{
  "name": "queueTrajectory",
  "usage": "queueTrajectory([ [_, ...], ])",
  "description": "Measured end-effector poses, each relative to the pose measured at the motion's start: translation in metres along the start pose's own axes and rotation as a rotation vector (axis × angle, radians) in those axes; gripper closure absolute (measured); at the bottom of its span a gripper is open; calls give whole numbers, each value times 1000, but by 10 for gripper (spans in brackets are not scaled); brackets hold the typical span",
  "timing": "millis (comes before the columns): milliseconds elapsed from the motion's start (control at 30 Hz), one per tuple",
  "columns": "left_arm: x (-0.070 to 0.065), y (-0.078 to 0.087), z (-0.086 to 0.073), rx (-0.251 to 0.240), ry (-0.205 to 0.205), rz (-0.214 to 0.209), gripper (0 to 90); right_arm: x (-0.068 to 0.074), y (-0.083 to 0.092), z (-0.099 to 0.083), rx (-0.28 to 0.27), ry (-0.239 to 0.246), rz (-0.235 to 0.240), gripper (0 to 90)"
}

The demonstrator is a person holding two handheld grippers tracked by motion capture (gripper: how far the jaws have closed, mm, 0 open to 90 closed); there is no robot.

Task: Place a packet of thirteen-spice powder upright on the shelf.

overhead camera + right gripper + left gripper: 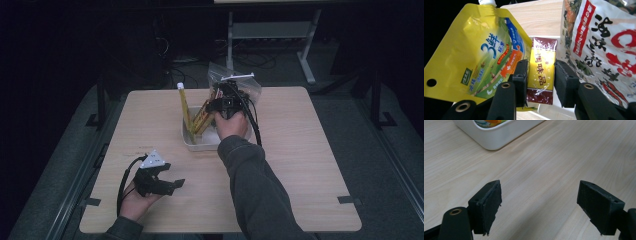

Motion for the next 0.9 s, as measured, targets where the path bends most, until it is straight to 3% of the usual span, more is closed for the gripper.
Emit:
queueTrajectory([
  [900, -6, -1, 3, 0, -12, -6, 195, 1, 12, -14, 15, 37, 35, 579],
])
Point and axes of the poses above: each handheld gripper's, and its own axes: y roughly backward along the jaws, z roughly out of its top, x roughly to its left, the point moved 1 cm from there along -y, roughly forward along the jaws, and after that the axes turned 15 degrees about -y, right-handed, at the moved point
